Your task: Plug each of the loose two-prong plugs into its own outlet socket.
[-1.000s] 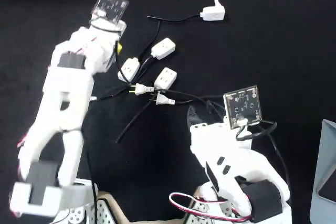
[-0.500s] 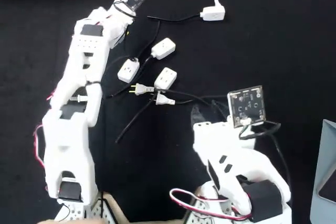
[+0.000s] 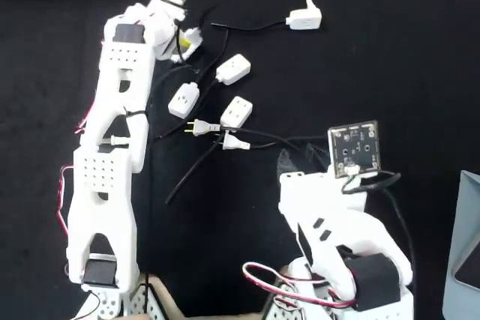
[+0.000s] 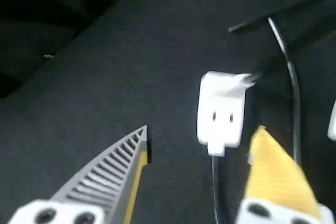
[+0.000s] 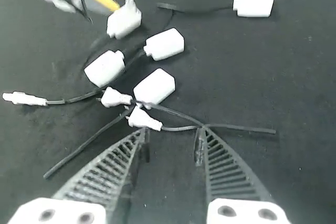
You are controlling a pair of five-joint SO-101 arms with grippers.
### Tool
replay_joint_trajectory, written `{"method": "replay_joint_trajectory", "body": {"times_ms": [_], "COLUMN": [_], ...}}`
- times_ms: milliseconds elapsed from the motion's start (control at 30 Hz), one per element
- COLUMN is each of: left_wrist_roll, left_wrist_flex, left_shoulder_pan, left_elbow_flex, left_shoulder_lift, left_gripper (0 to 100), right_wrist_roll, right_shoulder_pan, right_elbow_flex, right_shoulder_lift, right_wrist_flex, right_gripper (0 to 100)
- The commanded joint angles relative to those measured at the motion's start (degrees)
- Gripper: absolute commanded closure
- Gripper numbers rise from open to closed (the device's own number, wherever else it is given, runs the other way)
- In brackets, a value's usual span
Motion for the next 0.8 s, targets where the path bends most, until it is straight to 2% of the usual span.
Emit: {"method": "replay_joint_trajectory", "body": {"times_ms": [0,267,533,767], "left_wrist_roll": [2.11,2.37,11.96,22.07], "left_wrist_flex": [4.75,13.63,15.38,15.56], "left_shoulder_pan": [-0.57,1.80,2.59,2.33], "left_elbow_flex": [-8.13,-11.82,-9.19,-4.26], "left_shoulder_lift": [-1.14,-1.14,-0.97,-1.05], "left_gripper": [67,77,97,97], "right_wrist_roll": [-0.35,-0.44,-0.44,-0.35], "right_shoulder_pan": [0.70,0.79,0.79,0.79], "right_elbow_flex": [-0.22,-0.22,-0.13,0.04], "right_shoulder_lift": [0.48,0.04,-0.04,-0.04], "right_wrist_flex": [-1.23,-1.23,-1.14,-1.14], "right_gripper": [85.4,85.4,85.7,85.7]}}
